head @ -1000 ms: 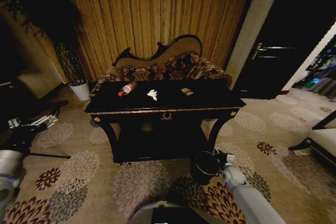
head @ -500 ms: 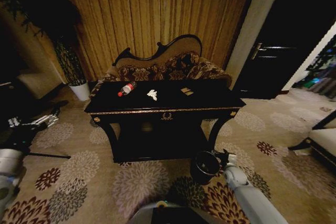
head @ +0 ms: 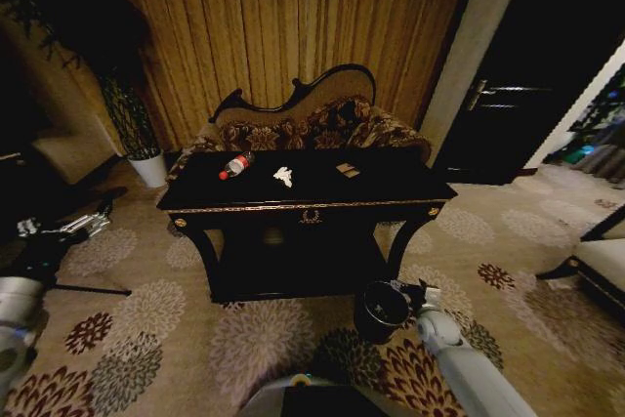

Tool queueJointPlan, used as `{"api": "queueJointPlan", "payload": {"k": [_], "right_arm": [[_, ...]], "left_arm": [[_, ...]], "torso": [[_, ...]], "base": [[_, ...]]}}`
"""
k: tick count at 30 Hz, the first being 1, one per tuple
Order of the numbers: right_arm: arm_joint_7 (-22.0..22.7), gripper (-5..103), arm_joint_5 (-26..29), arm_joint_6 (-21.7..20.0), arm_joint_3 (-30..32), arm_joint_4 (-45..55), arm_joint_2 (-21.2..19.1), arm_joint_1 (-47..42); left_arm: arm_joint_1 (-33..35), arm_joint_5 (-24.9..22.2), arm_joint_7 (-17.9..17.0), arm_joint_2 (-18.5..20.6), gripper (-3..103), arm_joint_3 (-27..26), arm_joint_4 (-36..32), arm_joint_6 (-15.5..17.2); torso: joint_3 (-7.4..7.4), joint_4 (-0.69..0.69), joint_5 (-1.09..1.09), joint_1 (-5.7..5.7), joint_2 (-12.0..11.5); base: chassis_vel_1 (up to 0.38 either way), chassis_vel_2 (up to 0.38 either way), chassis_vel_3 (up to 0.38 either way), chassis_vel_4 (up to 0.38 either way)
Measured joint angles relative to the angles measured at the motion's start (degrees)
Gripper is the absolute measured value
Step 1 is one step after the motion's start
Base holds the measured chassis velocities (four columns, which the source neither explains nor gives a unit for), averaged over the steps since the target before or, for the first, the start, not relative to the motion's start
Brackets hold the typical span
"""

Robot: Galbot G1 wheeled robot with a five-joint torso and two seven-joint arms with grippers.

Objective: Move to the front of the table and place the trash on the table into the trash bin.

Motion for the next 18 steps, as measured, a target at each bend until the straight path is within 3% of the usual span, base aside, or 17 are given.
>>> {"api": "queueJointPlan", "payload": {"k": [12, 18], "right_arm": [[0.00, 100, -0.39, 0.08, 1.08, 0.66, 0.33, -0.60], [0.23, 100, 0.40, 0.31, 3.18, 7.74, 0.16, -1.25]], "left_arm": [[-0.24, 0.03, 0.03, -0.03, 100, 0.32, 0.09, 0.04], [-0.76, -0.06, -0.02, 0.16, 100, 0.66, 0.41, 0.08]], "torso": [[0.00, -0.01, 0.01, 0.00, 0.00], [0.00, 0.00, 0.00, 0.00, 0.00]], "base": [[0.000, 0.000, 0.000, 0.000], [0.000, 0.000, 0.000, 0.000]]}}
